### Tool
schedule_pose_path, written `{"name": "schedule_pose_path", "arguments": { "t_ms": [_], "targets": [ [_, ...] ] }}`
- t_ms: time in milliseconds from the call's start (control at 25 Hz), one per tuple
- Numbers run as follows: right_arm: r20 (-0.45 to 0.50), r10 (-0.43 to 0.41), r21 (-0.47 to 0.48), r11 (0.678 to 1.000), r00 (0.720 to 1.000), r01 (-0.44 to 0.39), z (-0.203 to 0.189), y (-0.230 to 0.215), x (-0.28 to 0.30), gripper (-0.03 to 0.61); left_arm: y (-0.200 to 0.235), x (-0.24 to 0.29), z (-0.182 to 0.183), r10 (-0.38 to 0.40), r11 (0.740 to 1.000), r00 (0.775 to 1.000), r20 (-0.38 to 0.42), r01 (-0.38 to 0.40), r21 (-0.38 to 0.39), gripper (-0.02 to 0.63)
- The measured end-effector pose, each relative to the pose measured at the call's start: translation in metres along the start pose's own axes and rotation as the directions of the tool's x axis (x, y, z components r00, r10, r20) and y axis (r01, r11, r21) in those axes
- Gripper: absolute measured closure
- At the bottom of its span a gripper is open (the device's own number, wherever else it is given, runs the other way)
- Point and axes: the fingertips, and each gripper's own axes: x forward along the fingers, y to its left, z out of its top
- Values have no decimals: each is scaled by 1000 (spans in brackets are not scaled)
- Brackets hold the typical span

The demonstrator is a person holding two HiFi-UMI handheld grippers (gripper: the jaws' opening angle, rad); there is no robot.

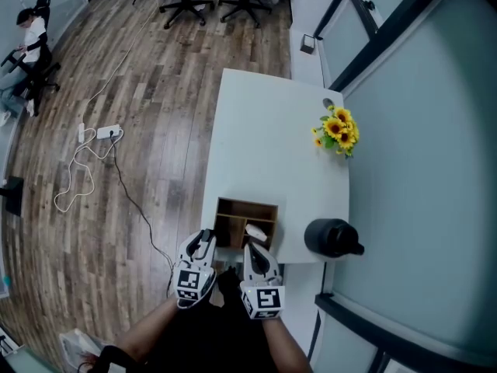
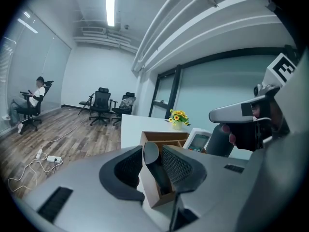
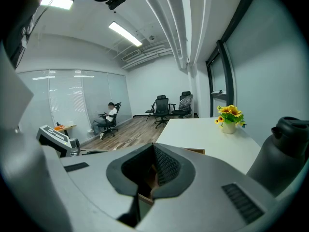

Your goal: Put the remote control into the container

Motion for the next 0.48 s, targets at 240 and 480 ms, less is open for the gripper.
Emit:
{"name": "schedule_pose_path", "arguments": {
  "t_ms": [240, 480],
  "targets": [
    [2, 5, -6, 1000, 1000, -5, 1, 1, -1, 574, 2, -2, 3, 11, 1000, 1000, 7, -11, 0, 505],
    [2, 5, -3, 1000, 1000, -5, -1, 0, -1, 574, 2, -1, 4, 12, 1000, 1000, 8, -12, -2, 505]
  ]
}}
